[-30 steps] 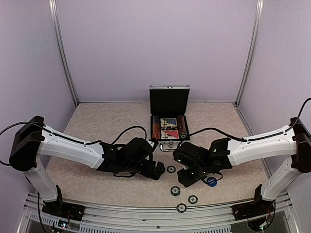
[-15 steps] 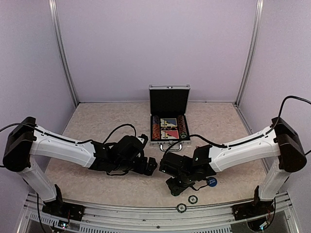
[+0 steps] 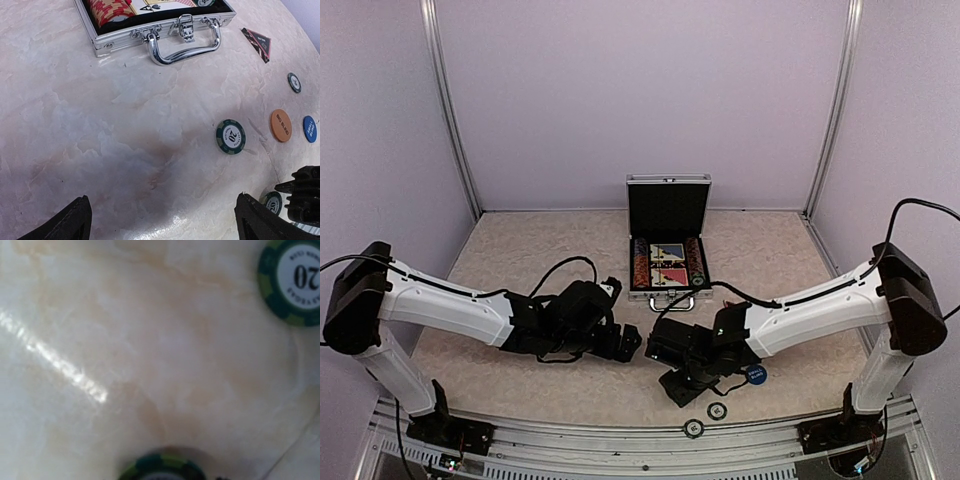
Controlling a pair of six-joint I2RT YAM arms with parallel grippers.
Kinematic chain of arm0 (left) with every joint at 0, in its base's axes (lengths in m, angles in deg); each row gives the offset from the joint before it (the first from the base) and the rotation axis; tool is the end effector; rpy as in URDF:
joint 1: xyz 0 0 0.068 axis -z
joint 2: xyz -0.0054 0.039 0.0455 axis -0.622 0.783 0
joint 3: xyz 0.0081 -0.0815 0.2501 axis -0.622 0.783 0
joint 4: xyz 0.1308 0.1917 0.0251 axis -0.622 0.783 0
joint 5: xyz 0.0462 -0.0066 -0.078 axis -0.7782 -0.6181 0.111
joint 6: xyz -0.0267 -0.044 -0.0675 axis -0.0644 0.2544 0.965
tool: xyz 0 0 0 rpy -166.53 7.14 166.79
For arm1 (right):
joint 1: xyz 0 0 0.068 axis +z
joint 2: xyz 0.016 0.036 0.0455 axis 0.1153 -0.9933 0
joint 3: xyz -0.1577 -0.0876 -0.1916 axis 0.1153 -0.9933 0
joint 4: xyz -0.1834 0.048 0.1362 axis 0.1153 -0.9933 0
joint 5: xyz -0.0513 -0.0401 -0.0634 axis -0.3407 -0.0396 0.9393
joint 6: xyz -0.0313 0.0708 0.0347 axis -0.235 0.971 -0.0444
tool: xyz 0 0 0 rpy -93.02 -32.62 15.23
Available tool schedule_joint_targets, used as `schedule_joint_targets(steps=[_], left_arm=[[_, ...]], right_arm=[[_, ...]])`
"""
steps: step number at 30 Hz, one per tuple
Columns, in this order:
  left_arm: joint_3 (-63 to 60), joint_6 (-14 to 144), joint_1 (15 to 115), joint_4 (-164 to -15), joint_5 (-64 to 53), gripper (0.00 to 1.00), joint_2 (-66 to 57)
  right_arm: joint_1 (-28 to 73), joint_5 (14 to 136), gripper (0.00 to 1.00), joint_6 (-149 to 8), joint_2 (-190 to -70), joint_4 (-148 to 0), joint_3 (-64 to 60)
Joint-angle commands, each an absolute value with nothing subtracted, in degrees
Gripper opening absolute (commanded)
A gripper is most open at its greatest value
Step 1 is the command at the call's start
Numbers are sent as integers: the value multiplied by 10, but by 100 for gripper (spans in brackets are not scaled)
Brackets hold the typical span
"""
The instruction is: Pack up texas hold em set
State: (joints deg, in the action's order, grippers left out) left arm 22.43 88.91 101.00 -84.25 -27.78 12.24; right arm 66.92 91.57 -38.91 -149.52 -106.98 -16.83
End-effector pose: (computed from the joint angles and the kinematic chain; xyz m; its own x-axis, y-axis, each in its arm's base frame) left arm 0.1664 -0.2815 0.1552 -0.7305 0.1798 -0.6588 0.4425 0.8595 -0.2560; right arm 0.0998 0.2968 0.1312 -0.7924 -0.5200 -0.3187 -0.5647 0.8230 0.0611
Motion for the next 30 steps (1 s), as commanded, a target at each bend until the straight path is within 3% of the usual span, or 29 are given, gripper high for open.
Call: schedule_joint_targets(steps=[1, 9, 20, 30], left_arm=[[229, 891, 1008, -853, -283, 99, 109], [229, 891, 1008, -852, -286, 99, 107], [238, 897, 1008, -854, -291, 99, 97], [251, 900, 1008, -858, -300, 99, 84]], right_arm=[[679, 917, 49, -392, -1503, -1065, -164], [678, 957, 57, -391, -1482, -1096, -146], [627, 995, 75, -397, -1514, -1113, -93], [571, 987, 75, -429, -1546, -1054, -90]])
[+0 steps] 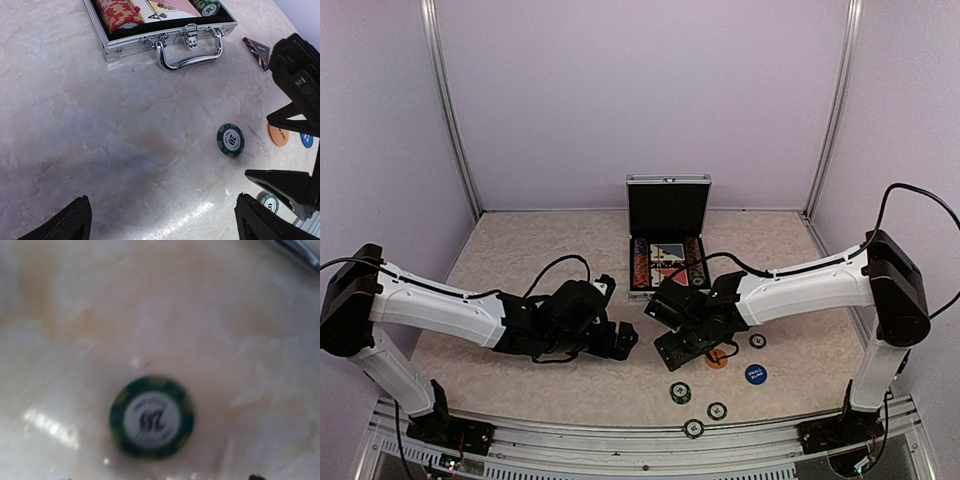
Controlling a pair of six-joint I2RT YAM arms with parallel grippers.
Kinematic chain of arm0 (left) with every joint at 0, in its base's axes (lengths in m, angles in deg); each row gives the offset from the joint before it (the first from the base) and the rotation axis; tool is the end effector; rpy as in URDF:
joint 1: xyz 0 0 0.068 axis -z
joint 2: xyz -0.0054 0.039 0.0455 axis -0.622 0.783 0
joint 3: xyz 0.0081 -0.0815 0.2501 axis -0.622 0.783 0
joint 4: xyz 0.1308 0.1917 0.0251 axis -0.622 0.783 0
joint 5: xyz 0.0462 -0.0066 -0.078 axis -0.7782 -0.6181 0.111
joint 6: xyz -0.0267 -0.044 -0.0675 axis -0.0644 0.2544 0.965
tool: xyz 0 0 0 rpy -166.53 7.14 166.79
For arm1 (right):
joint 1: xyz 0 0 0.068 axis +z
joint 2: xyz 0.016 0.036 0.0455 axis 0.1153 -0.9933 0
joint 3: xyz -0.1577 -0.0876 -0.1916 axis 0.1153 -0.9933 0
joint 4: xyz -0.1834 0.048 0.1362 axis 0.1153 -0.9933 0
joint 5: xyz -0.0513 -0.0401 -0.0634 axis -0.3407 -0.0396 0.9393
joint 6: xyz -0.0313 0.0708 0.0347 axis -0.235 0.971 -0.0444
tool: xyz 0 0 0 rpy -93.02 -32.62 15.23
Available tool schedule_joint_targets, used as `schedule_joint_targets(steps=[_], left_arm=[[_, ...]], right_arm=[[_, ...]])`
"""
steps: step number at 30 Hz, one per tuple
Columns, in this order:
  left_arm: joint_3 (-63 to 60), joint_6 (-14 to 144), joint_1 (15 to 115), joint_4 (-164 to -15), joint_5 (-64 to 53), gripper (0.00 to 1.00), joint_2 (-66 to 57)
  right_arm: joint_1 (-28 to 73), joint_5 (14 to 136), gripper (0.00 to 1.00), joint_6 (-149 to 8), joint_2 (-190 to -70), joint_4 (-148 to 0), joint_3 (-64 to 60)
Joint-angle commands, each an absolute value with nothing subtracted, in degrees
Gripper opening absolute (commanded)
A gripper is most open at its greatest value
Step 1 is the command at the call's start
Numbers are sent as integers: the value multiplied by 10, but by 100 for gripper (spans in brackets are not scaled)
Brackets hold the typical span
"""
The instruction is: Pack up texas hold em set
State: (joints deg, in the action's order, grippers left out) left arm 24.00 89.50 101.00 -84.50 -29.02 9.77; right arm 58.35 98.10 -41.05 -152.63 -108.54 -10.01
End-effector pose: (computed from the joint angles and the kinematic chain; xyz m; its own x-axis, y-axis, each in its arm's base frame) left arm 0.1644 -0.2741 0.1608 -0.7220 0.1530 -0.6747 0.4281 0.8650 -0.2619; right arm 0.1605 0.2964 0.1451 -0.8170 -0.4048 -0.4108 -0.4386 0.8986 -0.0133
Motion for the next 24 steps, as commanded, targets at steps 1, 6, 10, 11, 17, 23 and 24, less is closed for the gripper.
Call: schedule_joint_targets(steps=[1, 6, 10, 11, 17, 23, 24], left_arm=[[252, 900, 1007, -859, -300, 99, 83], [254, 899, 1006, -860, -300, 99, 83], [257, 899, 1005, -860, -302, 99, 78], [258, 899, 1005, -861, -302, 99, 76], [261, 899, 1003, -862, -301, 99, 73], [259, 899, 1002, -862, -302, 99, 70], [259, 898, 1001, -862, -302, 99, 70]], right_arm=[[569, 985, 75, -432, -1551, -1049, -88], [562, 974, 74, -444, -1578, -1030, -80], [555, 964, 72, -444, -1591, -1018, -84], [553, 962, 71, -444, -1593, -1015, -85], [546, 953, 66, -442, -1605, -1005, -89], [533, 934, 63, -438, -1609, -998, -96], [531, 928, 63, -438, -1609, -995, -99]])
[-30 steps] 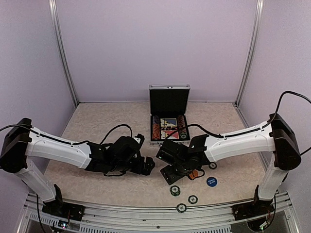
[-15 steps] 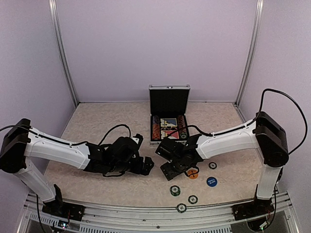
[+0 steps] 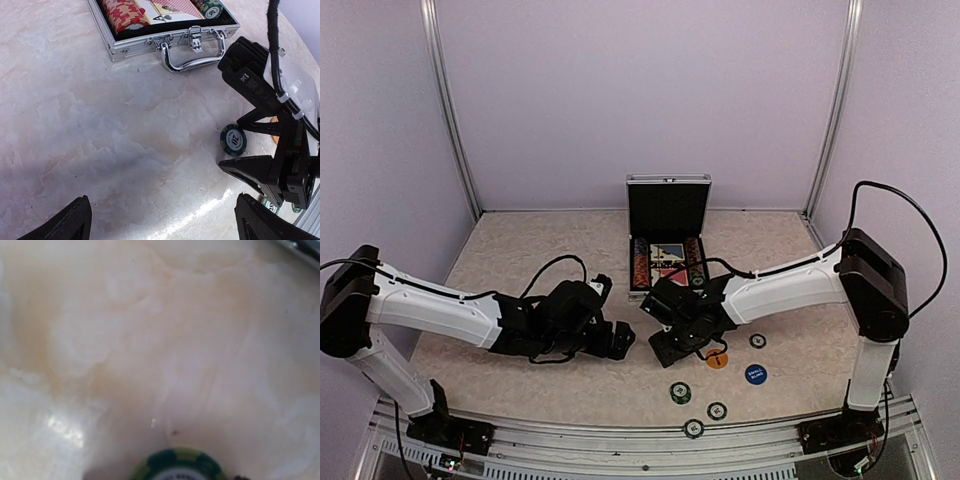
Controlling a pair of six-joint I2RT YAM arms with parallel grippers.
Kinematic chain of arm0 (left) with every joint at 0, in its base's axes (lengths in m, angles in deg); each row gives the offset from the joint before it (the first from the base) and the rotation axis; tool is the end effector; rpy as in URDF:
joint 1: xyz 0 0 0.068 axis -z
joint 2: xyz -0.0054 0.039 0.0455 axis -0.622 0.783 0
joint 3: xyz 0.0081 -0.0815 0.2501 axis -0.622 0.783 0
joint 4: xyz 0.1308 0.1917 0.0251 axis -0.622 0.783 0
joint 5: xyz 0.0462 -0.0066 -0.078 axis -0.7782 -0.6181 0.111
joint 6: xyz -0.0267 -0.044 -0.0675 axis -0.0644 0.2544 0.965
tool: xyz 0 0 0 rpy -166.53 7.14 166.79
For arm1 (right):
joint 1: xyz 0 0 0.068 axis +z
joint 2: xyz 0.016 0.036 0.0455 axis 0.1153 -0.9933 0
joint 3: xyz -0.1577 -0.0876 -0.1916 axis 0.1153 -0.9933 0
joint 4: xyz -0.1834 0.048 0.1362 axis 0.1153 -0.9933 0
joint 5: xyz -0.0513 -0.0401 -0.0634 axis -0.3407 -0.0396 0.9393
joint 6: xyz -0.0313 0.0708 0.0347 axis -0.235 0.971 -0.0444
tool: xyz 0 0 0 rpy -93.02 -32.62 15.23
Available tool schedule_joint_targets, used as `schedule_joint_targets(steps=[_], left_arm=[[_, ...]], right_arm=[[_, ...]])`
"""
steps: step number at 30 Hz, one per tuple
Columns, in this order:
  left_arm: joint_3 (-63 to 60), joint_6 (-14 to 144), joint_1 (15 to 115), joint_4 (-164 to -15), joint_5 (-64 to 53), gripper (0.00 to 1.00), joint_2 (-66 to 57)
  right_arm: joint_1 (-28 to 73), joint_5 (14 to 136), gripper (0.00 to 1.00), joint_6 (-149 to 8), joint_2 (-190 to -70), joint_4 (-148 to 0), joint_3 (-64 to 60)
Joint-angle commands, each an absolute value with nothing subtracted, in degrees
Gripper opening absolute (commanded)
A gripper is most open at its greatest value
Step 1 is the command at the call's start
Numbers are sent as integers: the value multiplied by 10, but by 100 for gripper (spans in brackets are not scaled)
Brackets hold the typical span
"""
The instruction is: Pack up texas hold em set
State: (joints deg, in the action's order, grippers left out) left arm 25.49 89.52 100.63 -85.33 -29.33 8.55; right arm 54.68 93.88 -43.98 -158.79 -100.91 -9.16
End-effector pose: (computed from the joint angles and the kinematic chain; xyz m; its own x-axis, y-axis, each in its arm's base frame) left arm 0.1642 -0.2685 0.1609 -0.7183 0.1407 -0.6814 0.4210 0.8675 -0.2648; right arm 0.1860 0.3093 0.1190 -0.8275 -0.3914 -0.4027 -0.4451 0.8943 0.0455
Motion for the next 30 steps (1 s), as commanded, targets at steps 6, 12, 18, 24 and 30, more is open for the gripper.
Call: schedule_joint_targets(steps=[6, 12, 18, 24, 30], left_arm=[[260, 898, 1001, -861, -304, 99, 65], [258, 898, 999, -860, -304, 99, 64], [259, 898, 999, -861, -304, 99, 65], [261, 899, 998, -864, -302, 99, 67], [263, 902, 998, -864, -301, 99, 66]], right_arm=[[528, 918, 59, -437, -1606, -986, -106], [529, 920, 53, -442, -1605, -996, -104], [540, 930, 52, -445, -1601, -1015, -106], [551, 926, 56, -444, -1602, -1019, -107], [553, 937, 54, -437, -1600, -1027, -107]])
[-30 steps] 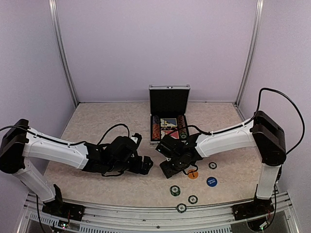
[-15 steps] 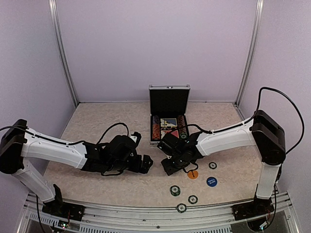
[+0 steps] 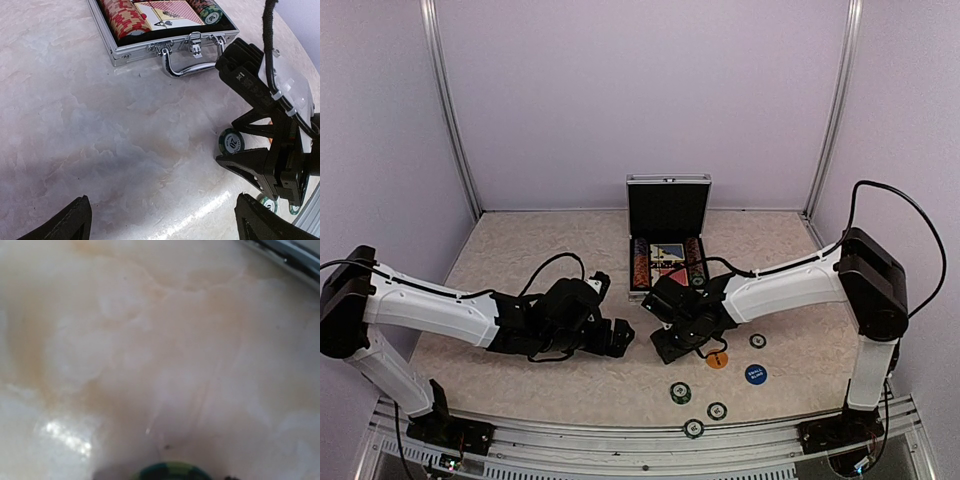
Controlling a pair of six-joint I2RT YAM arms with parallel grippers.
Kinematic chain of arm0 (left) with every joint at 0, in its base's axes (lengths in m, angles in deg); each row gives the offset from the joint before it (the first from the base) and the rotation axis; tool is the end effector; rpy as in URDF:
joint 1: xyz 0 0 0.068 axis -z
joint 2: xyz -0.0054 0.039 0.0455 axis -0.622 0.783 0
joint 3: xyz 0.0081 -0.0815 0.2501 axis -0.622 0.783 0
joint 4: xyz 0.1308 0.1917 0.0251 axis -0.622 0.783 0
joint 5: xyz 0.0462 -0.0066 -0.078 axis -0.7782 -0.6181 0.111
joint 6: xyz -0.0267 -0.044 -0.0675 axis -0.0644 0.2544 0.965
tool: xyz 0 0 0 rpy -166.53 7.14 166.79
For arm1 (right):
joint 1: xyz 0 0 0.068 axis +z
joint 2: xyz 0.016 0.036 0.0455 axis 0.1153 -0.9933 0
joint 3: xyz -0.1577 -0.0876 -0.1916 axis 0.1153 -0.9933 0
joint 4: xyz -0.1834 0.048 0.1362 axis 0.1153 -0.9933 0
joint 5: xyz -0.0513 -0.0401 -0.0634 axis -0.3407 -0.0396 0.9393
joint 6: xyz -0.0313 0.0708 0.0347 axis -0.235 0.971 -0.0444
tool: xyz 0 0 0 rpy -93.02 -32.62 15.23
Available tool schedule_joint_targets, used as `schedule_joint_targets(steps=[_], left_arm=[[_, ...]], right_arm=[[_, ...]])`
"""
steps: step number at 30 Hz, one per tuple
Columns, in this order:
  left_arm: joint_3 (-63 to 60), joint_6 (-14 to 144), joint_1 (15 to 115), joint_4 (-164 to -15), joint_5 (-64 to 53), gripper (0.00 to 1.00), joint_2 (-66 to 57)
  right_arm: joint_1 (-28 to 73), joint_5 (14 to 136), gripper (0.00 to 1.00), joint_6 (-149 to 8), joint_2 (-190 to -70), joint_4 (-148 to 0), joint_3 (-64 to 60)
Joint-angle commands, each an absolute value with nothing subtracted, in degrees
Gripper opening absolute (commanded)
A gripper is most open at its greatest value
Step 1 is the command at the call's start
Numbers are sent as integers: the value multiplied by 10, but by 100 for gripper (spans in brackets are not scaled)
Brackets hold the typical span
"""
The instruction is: Pack up texas hold em set
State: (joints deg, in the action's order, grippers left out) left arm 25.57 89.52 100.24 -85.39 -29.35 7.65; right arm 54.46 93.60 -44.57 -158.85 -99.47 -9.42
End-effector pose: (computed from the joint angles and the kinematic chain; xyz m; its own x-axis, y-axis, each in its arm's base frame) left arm 0.1656 -0.2665 0.1652 -0.7142 0.1264 -0.6885 0.4169 0.8669 -0.2733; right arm 0.1880 0.3108 0.1188 -0.8214 -0.3910 -0.4152 -0.4521 0.8902 0.0561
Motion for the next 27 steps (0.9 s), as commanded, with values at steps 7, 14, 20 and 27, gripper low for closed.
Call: schedule_joint_targets(steps=[7, 14, 20, 27], left_arm=[[268, 903, 998, -866, -301, 99, 65], [266, 903, 998, -867, -301, 99, 65], [268, 905, 998, -868, -300, 99, 68], [272, 906, 998, -868, -301, 99, 65]], right_arm=[[552, 938, 51, -436, -1592, -1034, -112], [553, 941, 58, -434, -1579, -1039, -119], [553, 935, 54, -437, -1589, -1032, -117], [553, 931, 45, -436, -1587, -1025, -119]])
